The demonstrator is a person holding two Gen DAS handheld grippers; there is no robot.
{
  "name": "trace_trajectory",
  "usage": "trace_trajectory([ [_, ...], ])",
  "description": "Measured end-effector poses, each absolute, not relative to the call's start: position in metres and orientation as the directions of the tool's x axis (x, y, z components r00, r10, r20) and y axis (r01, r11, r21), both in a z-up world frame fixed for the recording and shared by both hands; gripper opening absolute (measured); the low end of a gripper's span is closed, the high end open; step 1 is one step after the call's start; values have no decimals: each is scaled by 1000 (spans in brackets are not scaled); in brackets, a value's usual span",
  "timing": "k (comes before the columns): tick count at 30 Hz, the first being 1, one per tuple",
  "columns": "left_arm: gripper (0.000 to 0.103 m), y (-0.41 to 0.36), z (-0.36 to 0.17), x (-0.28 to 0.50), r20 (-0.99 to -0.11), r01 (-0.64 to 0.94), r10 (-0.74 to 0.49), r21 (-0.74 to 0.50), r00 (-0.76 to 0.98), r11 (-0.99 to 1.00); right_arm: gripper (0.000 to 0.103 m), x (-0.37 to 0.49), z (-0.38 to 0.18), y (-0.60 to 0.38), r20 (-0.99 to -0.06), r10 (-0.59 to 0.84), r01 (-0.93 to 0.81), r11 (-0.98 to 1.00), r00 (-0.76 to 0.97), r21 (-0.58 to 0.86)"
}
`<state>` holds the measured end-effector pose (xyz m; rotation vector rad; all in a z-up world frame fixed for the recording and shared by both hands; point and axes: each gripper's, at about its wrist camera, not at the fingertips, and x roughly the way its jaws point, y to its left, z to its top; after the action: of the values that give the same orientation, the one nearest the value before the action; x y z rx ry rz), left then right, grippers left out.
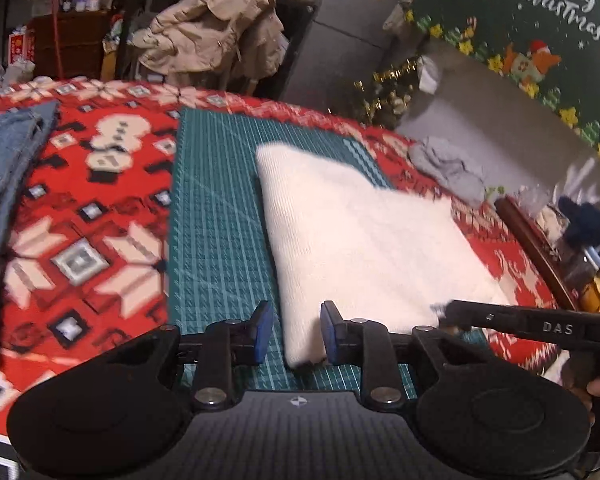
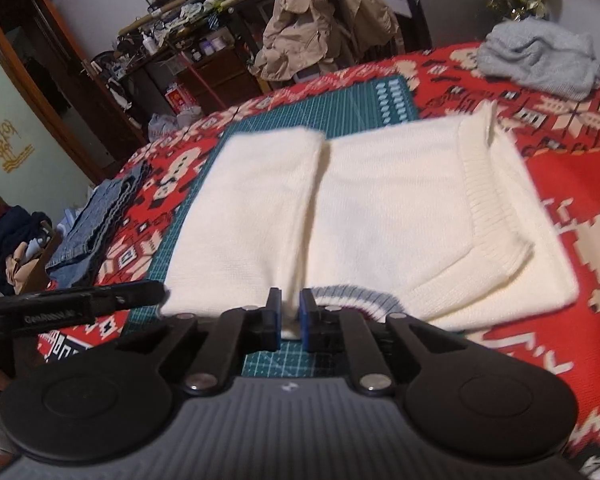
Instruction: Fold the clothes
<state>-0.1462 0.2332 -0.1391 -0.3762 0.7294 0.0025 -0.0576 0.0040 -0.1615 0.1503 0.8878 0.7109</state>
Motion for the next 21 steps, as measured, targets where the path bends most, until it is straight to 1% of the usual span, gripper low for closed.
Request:
trace_trajectory([
  [4,24,242,-129,-134,-618,-114,-146,-362,772,925,10,-50,-149,-3,-644,619,-514,769,449,380],
  [5,23,243,-128,-129,-612,-106,-153,-366,776,925,11,-46,-146,1,-641,621,-521,767,452,375],
  [7,17,240,-127,-116,-589,-66,-177,-366,788,928,11,-39,-142,10,-630,634,-540,754,450,374],
  [10,15,237,-131,-96,-565,-18,-221,-386,795,922,11,-33,-136,32,-601,672,-588,716,433,376],
  [11,14,237,-135,-90,-568,-14,-234,-398,789,917,11,-31,-137,41,-600,675,-599,710,428,371],
  [13,9,234,-146,-80,-603,-25,-238,-395,762,919,11,-27,-142,55,-609,679,-608,702,411,372],
  [15,9,230,-157,-75,-640,-27,-228,-362,733,932,11,-26,-154,61,-636,660,-613,709,400,349],
  [16,9,228,-161,-76,-645,-25,-224,-353,731,935,11,-26,-160,63,-652,646,-616,714,397,332],
  [17,9,227,-162,-77,-639,-20,-226,-353,735,935,10,-26,-167,65,-668,631,-619,720,394,315],
  [18,9,227,-162,-78,-639,-17,-228,-352,735,936,7,-26,-171,63,-674,625,-624,720,394,304],
  [21,8,232,-158,-76,-650,-28,-240,-373,721,927,2,-25,-175,50,-671,630,-622,718,390,313],
])
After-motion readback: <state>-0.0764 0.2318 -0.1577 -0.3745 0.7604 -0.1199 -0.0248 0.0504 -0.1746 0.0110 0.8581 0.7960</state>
